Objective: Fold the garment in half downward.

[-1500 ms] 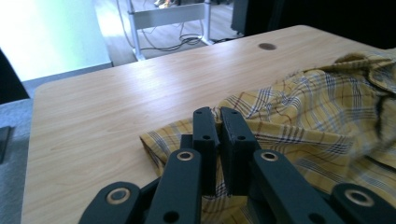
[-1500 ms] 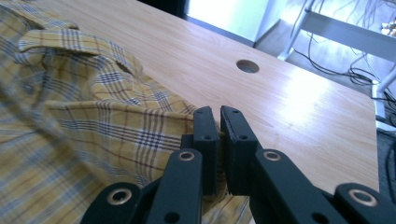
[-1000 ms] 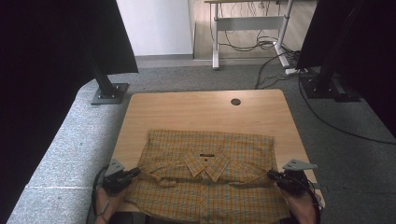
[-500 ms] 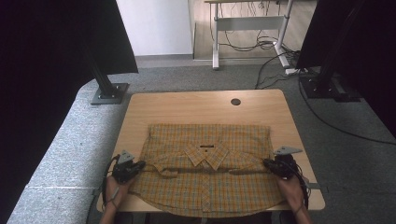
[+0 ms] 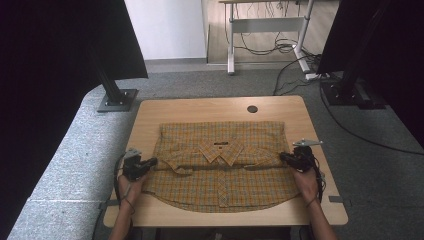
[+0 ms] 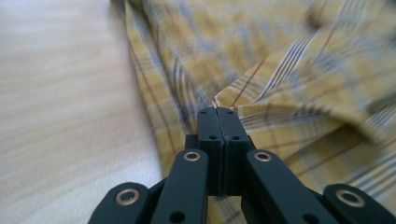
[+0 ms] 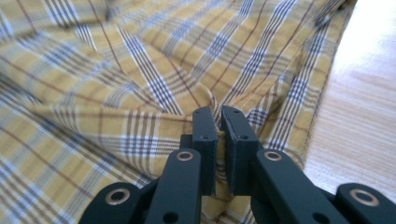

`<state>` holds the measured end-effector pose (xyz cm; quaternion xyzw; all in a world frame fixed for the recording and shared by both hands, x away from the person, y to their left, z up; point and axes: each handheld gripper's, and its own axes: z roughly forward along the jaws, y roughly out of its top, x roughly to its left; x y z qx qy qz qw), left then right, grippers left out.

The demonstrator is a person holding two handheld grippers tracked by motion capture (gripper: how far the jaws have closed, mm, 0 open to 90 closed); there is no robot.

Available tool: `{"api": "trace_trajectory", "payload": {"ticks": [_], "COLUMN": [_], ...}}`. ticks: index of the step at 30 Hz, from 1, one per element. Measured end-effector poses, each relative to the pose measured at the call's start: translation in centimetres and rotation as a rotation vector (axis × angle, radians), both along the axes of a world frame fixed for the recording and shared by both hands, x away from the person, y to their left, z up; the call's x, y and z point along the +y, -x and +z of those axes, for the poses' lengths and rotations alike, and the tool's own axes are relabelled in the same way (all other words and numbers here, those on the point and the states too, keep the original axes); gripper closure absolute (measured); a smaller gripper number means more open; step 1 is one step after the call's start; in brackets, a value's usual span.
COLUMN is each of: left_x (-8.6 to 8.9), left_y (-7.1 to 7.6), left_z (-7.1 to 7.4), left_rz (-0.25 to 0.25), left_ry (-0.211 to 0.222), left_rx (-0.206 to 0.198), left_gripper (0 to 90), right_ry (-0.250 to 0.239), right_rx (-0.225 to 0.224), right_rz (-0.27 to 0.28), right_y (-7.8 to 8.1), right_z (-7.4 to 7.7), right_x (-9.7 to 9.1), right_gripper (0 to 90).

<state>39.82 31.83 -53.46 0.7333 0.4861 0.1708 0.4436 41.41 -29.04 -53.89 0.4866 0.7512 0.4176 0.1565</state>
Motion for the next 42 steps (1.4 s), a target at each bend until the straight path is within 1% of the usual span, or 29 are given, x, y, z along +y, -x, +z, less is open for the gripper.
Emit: {"api": "trace_trajectory", "payload": {"ticks": [1,2,3,4,5,7,8,9,10,11,12,13,14,15,16,17,20,21,23,24,25,26,28,32,33,35,38,40,42], "left_x": [0.7,0.7,0.9,1.0,1.0,0.7,0.6,0.5,0.3,0.3,0.3,0.4,0.5,0.5,0.7,1.0,1.8,1.8,2.3,2.3,2.4,2.3,2.1,1.6,1.5,1.1,0.5,0.2,0.1], "left_y": [0.3,0.3,0.5,0.9,0.9,1.3,1.5,1.8,2.4,2.4,2.8,3.2,3.6,4.1,4.6,5.6,6.8,6.8,7.3,7.3,7.5,7.5,7.5,6.9,6.6,6.3,6.0,6.0,6.0], "left_z": [1.0,1.0,1.6,2.9,2.9,4.3,4.9,5.6,6.8,6.8,7.4,7.9,8.3,8.6,8.8,8.7,7.4,7.4,5.9,5.9,4.3,3.6,2.4,0.5,0.1,-0.5,-0.8,-0.7,-0.8], "left_rz": [-0.004,-0.004,-0.007,-0.019,-0.019,-0.035,-0.041,-0.048,-0.059,-0.059,-0.065,-0.072,-0.078,-0.082,-0.086,-0.093,-0.095,-0.095,-0.096,-0.096,-0.093,-0.089,-0.079,-0.069,-0.07,-0.071,-0.069,-0.068,-0.062], "left_ry": [0.099,0.099,0.125,0.147,0.147,0.143,0.14,0.139,0.135,0.135,0.134,0.133,0.13,0.128,0.122,0.108,0.093,0.093,0.073,0.073,0.035,0.013,-0.045,-0.125,-0.139,-0.155,-0.193,-0.212,-0.211], "left_rx": [-0.036,-0.036,-0.053,-0.093,-0.093,-0.133,-0.153,-0.173,-0.207,-0.207,-0.221,-0.234,-0.245,-0.252,-0.256,-0.248,-0.204,-0.204,-0.154,-0.154,-0.102,-0.082,-0.046,0.011,0.024,0.046,0.048,0.046,0.045], "left_gripper": [89.6,89.6,89.7,89.7,89.7,89.7,89.7,89.7,89.7,89.7,89.7,89.6,89.6,89.6,89.6,89.5,89.4,89.4,89.4,89.3,89.3,89.3,89.3,89.2,89.2,89.1,89.0,88.9,88.8], "right_ry": [-0.018,-0.018,-0.034,-0.055,-0.055,-0.052,-0.043,-0.043,-0.027,-0.023,-0.023,-0.022,-0.026,-0.026,-0.032,-0.05,-0.067,-0.067,-0.072,-0.072,-0.075,-0.064,-0.044,-0.026,-0.019,-0.009,0.011,0.012,0.023], "right_rx": [-0.02,-0.02,-0.045,-0.093,-0.093,-0.138,-0.181,-0.181,-0.219,-0.234,-0.234,-0.251,-0.283,-0.283,-0.294,-0.304,-0.269,-0.269,-0.221,-0.221,-0.18,-0.106,-0.055,0.038,0.052,0.064,0.069,0.071,0.067], "right_rz": [-0.004,-0.004,-0.005,0.001,0.001,0.012,0.024,0.024,0.031,0.033,0.033,0.034,0.034,0.034,0.034,0.044,0.072,0.072,0.094,0.094,0.107,0.132,0.137,0.139,0.137,0.134,0.127,0.125,0.122], "right_y": [0.3,0.3,0.7,1.5,1.5,2.3,3.2,3.2,4.1,4.6,4.6,5.2,6.5,6.5,7.2,8.9,11.3,11.3,12.5,12.5,13.1,13.8,14.1,13.9,13.8,13.4,12.3,11.3,10.1], "right_z": [0.4,0.4,0.9,2.2,2.2,3.7,5.1,5.1,6.4,7.1,7.1,7.7,8.7,8.7,9.1,9.4,8.6,8.6,7.4,7.4,6.6,4.8,3.3,0.8,0.3,-0.4,-0.7,-0.8,-0.8], "right_x": [-0.2,-0.2,-0.4,-0.5,-0.5,-0.4,-0.2,-0.2,0.0,0.0,0.0,-0.1,-0.3,-0.3,-0.4,-0.5,-0.5,-0.5,-0.4,-0.4,-0.2,0.2,0.5,0.8,0.9,1.0,0.9,0.7,0.7], "right_gripper": [83.9,83.9,84.0,84.1,84.1,84.1,84.1,84.1,84.1,84.1,84.1,84.1,84.0,84.0,84.0,83.9,83.8,83.8,83.8,83.8,83.7,83.7,83.6,83.5,83.4,83.4,83.4,83.4,83.3]}}
